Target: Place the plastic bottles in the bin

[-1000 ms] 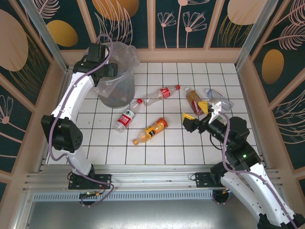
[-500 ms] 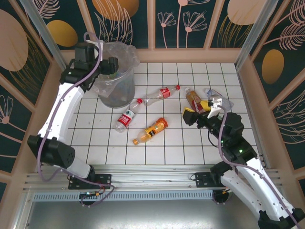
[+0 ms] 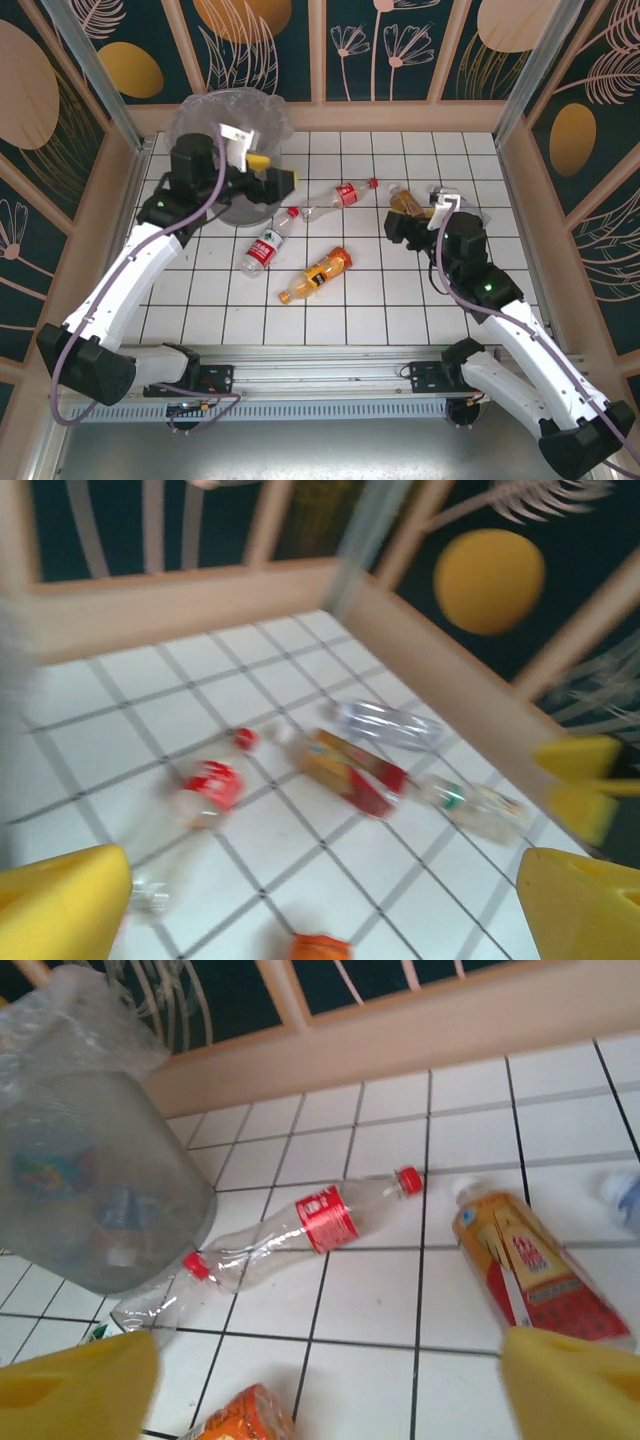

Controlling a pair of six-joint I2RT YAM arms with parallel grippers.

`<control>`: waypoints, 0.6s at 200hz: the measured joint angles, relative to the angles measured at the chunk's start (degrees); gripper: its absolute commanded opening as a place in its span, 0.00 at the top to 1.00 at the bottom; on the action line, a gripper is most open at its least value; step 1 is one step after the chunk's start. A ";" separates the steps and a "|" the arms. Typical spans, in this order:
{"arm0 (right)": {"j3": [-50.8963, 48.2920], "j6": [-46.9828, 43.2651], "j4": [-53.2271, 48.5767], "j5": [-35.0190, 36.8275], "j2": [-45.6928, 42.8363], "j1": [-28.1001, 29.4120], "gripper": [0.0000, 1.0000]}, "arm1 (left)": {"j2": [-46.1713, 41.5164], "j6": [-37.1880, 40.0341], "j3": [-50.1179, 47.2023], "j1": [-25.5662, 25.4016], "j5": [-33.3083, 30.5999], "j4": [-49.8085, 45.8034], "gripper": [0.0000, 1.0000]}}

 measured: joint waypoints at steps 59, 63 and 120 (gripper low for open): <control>1.66 1.70 -3.28 -7.15 9.25 -12.76 0.25 | -0.33 -3.17 -10.08 -6.58 9.38 12.20 0.01; 1.66 1.64 -3.43 -7.45 9.77 -13.35 0.25 | -0.33 -3.52 -10.36 -6.82 9.73 12.72 0.01; 1.73 1.57 -5.25 -7.85 18.49 -22.95 0.24 | -1.66 -4.98 -11.45 -8.90 11.56 16.11 0.02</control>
